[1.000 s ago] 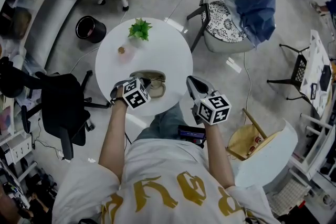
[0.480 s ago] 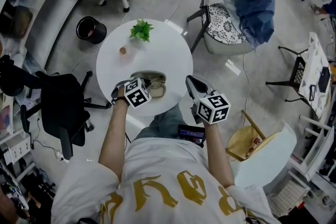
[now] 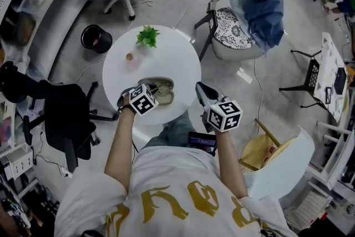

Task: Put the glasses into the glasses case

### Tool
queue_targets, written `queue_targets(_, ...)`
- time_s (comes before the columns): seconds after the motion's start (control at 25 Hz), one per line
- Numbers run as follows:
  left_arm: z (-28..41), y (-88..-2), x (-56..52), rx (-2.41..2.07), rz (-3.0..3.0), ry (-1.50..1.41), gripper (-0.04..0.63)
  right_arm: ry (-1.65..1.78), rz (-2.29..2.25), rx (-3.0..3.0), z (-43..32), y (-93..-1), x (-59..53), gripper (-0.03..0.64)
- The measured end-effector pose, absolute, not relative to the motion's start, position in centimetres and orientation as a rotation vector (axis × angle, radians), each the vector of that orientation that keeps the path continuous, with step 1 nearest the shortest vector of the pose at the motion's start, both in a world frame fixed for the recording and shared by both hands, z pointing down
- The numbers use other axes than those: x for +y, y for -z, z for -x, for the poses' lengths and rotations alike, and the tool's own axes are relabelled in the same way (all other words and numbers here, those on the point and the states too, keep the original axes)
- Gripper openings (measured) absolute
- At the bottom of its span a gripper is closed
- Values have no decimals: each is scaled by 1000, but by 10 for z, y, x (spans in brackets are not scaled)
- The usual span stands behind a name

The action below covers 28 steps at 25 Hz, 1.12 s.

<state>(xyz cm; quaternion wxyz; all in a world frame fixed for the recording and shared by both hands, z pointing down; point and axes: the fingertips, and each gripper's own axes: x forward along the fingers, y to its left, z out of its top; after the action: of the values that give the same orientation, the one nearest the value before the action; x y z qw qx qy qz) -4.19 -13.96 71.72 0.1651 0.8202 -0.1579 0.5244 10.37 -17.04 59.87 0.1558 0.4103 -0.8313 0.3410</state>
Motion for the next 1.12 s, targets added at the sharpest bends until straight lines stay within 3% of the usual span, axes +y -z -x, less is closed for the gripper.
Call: queue_targets(1.12,66,-581,-141,-1029,-2437,-923,2,-659,-1315,-2496,-84,-525,-136,26)
